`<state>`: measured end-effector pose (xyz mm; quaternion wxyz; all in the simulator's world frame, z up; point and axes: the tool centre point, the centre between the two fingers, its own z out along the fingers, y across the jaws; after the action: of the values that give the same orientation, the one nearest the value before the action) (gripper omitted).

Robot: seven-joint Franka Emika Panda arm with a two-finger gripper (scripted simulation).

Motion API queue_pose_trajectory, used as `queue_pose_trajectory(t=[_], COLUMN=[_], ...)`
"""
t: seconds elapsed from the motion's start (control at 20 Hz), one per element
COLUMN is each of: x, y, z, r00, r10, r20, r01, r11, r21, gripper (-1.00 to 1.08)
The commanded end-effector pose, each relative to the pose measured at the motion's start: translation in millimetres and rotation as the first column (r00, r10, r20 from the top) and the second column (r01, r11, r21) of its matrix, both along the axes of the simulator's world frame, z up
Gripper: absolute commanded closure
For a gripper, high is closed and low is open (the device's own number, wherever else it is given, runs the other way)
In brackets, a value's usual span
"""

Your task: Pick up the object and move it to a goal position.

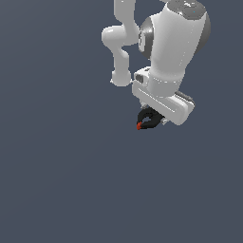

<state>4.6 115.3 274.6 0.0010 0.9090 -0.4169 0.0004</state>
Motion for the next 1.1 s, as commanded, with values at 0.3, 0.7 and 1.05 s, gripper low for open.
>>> queue_pose_trajectory(t=[0.3, 0.7, 1.05], x=[12, 22, 29], y=[19, 33, 42], z=[84, 142, 181], r00=[1.0, 1.0, 1.0], r10=[0.0, 0.001, 0.002], r20=[0.001, 0.001, 0.0], r01=[0.0, -0.001, -0.002], r11=[1.0, 1.0, 1.0], r21=[0.0, 0.001, 0.001], gripper=[1.08, 1.08, 1.08])
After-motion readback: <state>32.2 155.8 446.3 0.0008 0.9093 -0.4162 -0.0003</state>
